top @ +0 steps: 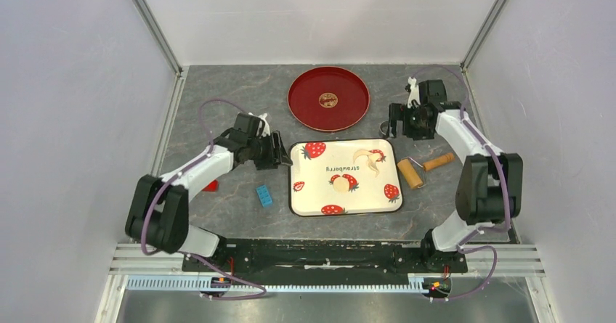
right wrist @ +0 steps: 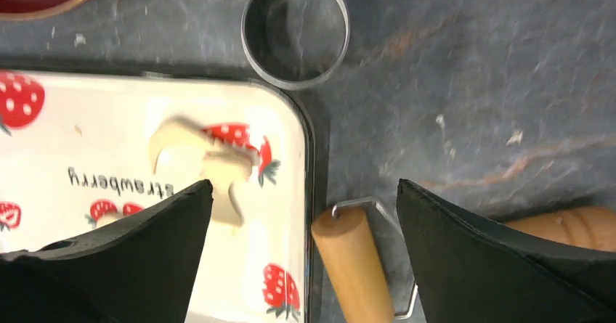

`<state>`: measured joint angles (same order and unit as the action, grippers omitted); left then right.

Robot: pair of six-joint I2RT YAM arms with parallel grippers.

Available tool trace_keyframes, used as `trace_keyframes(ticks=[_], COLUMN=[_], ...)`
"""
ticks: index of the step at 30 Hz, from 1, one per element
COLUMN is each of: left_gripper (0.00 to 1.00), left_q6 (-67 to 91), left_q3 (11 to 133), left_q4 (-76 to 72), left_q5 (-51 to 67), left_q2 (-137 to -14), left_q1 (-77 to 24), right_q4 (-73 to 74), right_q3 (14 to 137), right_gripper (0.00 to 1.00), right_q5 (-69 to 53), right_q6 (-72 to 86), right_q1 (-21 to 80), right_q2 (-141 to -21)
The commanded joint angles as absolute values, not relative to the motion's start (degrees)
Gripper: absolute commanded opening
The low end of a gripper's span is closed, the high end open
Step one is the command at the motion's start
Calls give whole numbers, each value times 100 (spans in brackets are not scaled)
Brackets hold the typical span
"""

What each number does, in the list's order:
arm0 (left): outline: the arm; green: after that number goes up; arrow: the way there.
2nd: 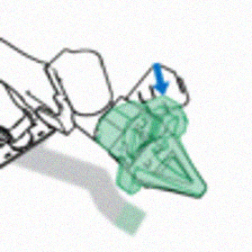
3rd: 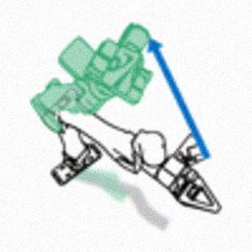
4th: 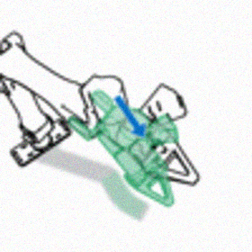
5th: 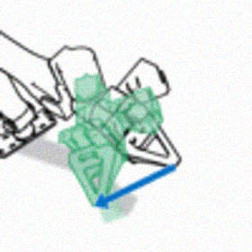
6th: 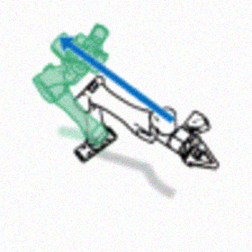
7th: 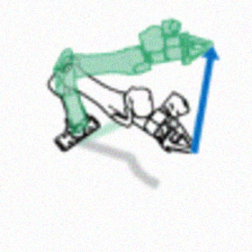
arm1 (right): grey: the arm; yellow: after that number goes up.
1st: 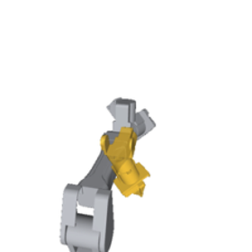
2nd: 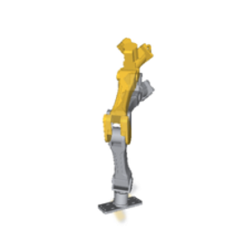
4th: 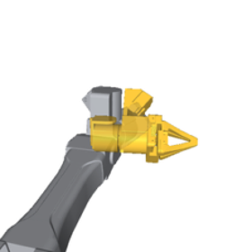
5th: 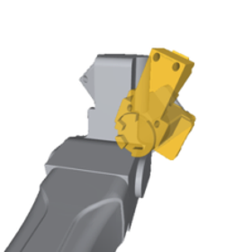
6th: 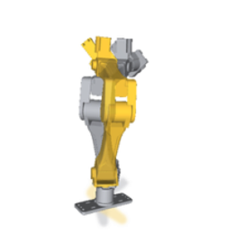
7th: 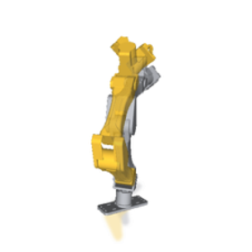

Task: Roll out the dumpling wrappers from the dough

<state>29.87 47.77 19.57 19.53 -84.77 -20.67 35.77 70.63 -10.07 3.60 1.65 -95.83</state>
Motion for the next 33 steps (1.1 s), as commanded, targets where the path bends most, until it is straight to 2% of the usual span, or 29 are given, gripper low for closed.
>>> trace_keyframes(ticks=[1, 5, 7, 9, 16, 24, 33], left_gripper=[66, 68, 74, 75, 80, 81, 82], left_q6=[2642, 2421, 2313, 2168, 1648, 1442, 1639], left_q3=[4988, 5229, 5341, 5495, 5777, 6384, 6927], left_q4=[1850, 1998, 2112, 2341, 2768, 3303, 3731], left_q5=[1801, 1749, 1550, 1262, 192, -578, -219], left_q2=[-7717, -7437, -7327, -7272, -7303, -8292, -9661], left_q1=[-2007, -1862, -1795, -1720, -1602, -1174, -242], right_q4=[3354, 3331, 3326, 3271, 3010, 2544, 2309], right_q3=[6274, 5696, 5494, 5291, 4891, 4543, 4434], right_gripper=[98, 98, 98, 98, 98, 98, 98], right_q5=[-1308, -1423, -1503, -1650, -1904, -2217, -2300], right_q6=[430, 472, 496, 527, 592, 692, 642], right_q1=[151, 157, 156, 165, 156, 164, 225], right_q2=[-8771, -8108, -7844, -7639, -7424, -7611, -7994])
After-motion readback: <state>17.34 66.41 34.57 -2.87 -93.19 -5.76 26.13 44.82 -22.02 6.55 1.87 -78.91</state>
